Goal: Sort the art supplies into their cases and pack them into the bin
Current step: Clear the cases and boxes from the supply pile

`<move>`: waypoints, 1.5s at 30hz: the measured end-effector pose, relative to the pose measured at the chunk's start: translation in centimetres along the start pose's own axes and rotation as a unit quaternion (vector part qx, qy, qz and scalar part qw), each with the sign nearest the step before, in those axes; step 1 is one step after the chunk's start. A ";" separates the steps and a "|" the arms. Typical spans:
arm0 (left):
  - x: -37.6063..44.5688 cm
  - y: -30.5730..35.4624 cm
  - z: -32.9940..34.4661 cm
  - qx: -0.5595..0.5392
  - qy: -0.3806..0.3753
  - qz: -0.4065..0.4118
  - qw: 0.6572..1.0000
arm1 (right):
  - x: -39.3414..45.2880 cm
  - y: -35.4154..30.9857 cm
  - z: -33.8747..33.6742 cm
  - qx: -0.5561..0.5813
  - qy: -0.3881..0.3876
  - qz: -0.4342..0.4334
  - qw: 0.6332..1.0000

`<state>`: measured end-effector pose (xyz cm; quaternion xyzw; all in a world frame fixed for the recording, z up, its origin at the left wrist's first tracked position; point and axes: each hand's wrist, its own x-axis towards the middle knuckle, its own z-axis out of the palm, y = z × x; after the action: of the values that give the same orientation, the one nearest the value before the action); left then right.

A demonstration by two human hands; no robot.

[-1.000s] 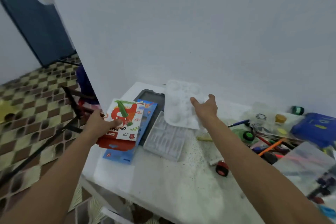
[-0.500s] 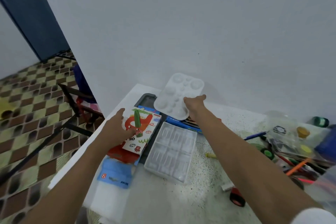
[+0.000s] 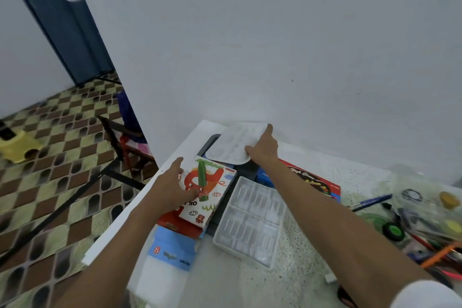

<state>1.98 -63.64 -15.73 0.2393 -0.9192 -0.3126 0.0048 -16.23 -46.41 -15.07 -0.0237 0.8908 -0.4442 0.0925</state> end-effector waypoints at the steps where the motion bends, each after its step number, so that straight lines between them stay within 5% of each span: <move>1: 0.0 0.1 0.0 0.000 0.001 0.003 1.000 | -0.1 0.3 0.0 -0.030 0.005 -0.018 0.999; 6: -0.4 0.9 0.0 -0.008 0.002 0.005 1.000 | -0.9 1.7 -0.4 -0.119 0.028 -0.075 0.990; 13: -1.6 6.4 1.3 -0.078 0.066 0.098 0.990 | -6.1 4.0 -7.1 0.063 0.015 -0.108 0.992; 27: -11.6 31.9 20.1 -0.052 -0.210 0.354 0.910 | -24.3 25.3 -34.0 0.060 0.288 0.041 0.955; 32: -14.8 34.2 23.0 -0.034 -0.229 0.363 0.903 | -26.4 29.5 -37.1 0.060 0.256 0.106 0.959; 37: -13.3 34.8 22.6 -0.007 -0.129 0.327 0.936 | -23.9 29.8 -36.6 0.104 0.210 0.108 0.966; 45: -8.0 36.6 23.0 0.046 -0.121 0.239 0.962 | -16.8 29.2 -38.1 0.155 0.249 0.123 0.948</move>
<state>-10.52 -21.68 -12.04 -0.0273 -0.9568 -0.2863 -0.0424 -5.68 3.34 -13.52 0.2119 0.8018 -0.5536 -0.0756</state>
